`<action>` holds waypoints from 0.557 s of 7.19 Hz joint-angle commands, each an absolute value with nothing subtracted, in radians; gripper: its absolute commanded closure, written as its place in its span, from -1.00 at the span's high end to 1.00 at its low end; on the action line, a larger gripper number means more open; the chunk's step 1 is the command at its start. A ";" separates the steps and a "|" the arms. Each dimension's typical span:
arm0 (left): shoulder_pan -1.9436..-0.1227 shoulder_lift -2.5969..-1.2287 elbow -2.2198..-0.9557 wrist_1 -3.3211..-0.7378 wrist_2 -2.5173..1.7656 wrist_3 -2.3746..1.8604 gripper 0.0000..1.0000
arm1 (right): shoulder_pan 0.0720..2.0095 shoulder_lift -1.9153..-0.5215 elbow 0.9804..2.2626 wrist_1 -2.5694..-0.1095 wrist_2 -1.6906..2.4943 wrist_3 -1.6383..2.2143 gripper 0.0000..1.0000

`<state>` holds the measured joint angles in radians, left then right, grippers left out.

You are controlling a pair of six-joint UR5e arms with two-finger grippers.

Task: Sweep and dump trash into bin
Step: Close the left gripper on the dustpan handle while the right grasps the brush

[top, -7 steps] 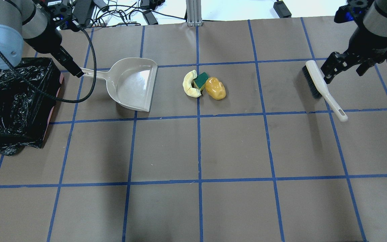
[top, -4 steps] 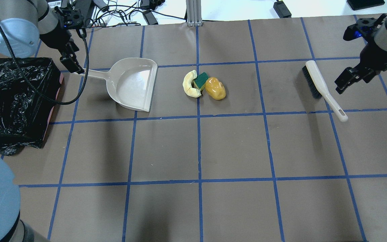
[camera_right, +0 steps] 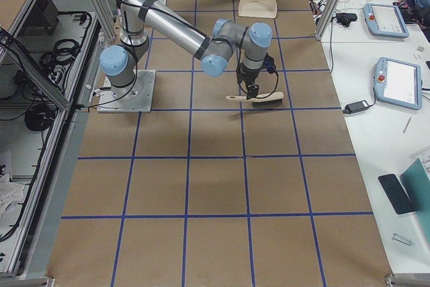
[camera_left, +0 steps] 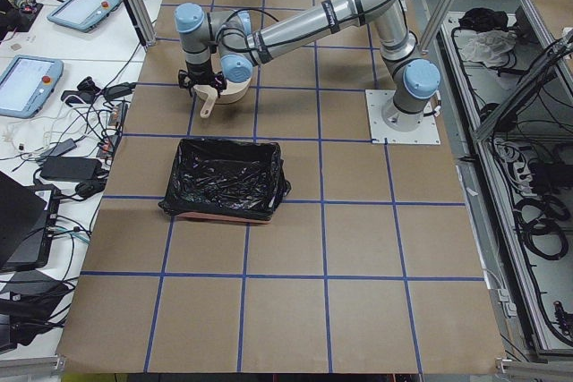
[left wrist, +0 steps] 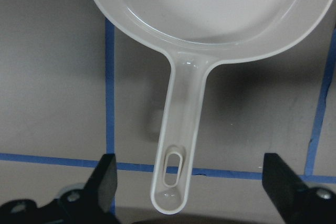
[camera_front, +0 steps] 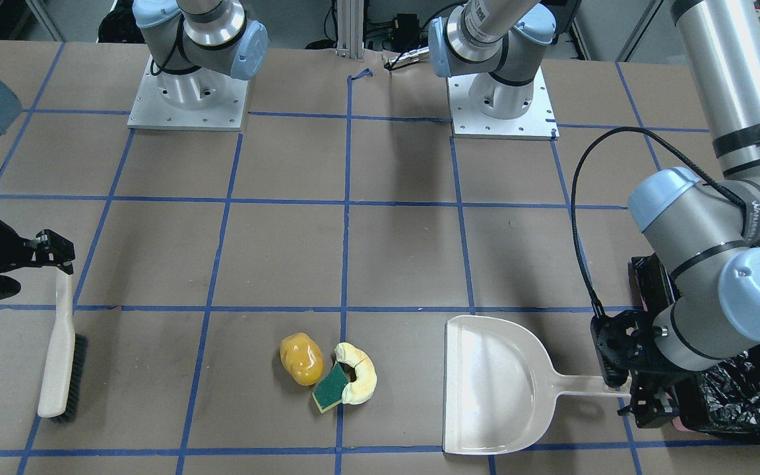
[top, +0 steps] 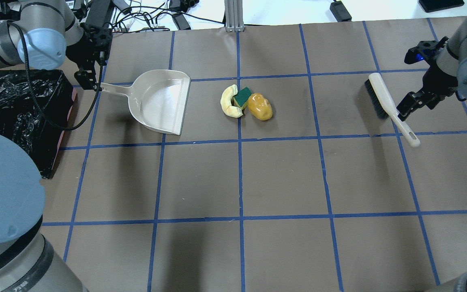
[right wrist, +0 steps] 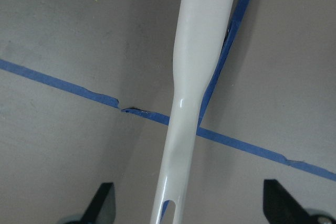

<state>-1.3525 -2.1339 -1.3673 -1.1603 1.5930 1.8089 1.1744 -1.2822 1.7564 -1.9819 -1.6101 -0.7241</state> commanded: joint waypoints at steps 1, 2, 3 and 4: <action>-1.351 -2.166 -1.356 -1.157 1.600 1.845 0.98 | 1.177 -1.247 1.756 -1.991 -1.606 -0.591 0.97; -1.350 -2.172 -1.353 -1.155 1.604 1.845 0.97 | 1.177 -1.229 1.758 -1.993 -1.608 -0.578 0.92; -1.351 -2.177 -1.354 -1.157 1.608 1.841 0.97 | 1.177 -1.215 1.773 -2.009 -1.614 -0.581 0.87; -1.344 -2.178 -1.356 -1.155 1.606 1.842 0.96 | 1.177 -1.212 1.792 -2.019 -1.617 -0.584 0.86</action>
